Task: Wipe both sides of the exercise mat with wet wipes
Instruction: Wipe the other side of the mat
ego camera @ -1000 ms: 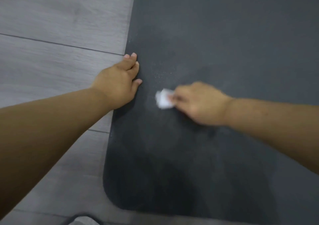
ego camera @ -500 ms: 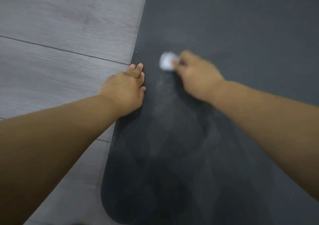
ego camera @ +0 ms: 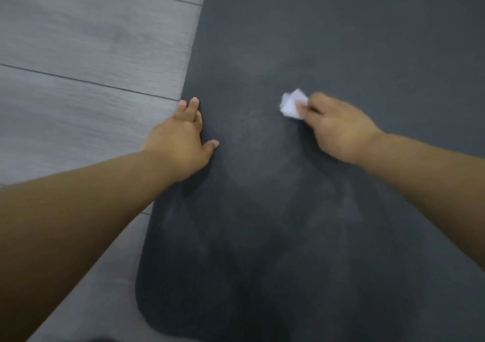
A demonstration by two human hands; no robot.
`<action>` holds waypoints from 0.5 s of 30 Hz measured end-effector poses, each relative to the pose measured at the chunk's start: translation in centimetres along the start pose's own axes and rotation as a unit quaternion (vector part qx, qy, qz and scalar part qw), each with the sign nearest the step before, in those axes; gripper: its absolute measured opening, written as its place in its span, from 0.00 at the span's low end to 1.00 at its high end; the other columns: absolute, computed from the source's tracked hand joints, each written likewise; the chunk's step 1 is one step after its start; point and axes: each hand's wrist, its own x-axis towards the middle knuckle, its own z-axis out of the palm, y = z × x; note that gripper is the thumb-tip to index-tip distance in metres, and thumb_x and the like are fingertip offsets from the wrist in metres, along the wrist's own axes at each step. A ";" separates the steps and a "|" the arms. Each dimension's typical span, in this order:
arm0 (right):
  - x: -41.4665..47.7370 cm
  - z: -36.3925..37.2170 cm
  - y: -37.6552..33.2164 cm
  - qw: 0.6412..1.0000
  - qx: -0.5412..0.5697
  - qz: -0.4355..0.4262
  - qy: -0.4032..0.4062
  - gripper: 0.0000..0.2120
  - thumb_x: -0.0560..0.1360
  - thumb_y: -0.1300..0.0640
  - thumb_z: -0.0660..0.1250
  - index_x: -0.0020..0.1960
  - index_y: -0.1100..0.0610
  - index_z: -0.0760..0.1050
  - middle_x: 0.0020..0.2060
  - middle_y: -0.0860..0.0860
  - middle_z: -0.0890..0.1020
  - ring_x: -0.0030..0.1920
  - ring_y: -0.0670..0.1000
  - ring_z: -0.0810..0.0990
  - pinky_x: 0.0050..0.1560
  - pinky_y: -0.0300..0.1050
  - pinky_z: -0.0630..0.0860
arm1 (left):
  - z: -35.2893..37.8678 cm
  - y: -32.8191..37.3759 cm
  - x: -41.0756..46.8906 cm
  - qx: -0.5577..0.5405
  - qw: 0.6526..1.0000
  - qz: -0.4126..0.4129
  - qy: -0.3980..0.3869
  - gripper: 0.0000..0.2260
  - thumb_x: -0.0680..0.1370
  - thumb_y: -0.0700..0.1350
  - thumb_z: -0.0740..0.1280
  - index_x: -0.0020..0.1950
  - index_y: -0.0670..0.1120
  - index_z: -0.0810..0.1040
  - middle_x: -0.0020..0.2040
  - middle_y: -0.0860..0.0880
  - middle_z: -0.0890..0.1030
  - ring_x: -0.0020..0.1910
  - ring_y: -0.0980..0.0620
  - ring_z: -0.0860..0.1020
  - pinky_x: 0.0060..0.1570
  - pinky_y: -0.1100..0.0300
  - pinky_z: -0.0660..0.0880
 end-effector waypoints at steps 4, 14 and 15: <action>-1.5 -1.3 5.2 0.922 0.029 0.386 0.018 0.26 0.75 0.68 0.57 0.72 0.61 0.60 0.63 0.63 0.64 0.57 0.67 0.71 0.58 0.53 0.69 | 0.8 0.8 -0.6 -0.030 0.999 -0.017 0.000 0.37 0.78 0.60 0.57 0.77 0.40 0.46 0.77 0.50 0.39 0.76 0.50 0.41 0.73 0.55 0.50; -8.1 2.3 -3.1 0.982 0.041 -0.180 -0.037 0.11 0.78 0.59 0.56 0.52 0.58 0.77 0.44 0.54 0.79 0.39 0.57 0.77 0.36 0.43 0.68 | 3.6 3.0 -3.7 0.010 0.989 0.140 0.053 0.29 0.80 0.54 0.55 0.77 0.43 0.52 0.78 0.48 0.47 0.77 0.46 0.46 0.72 0.57 0.41; -7.7 2.1 -1.3 0.992 0.036 -0.117 -0.027 0.09 0.80 0.58 0.56 0.53 0.57 0.74 0.48 0.56 0.78 0.45 0.58 0.77 0.41 0.44 0.67 | 3.8 3.1 -3.8 0.023 0.990 0.133 0.050 0.29 0.80 0.54 0.54 0.77 0.43 0.51 0.78 0.47 0.46 0.77 0.46 0.45 0.72 0.56 0.42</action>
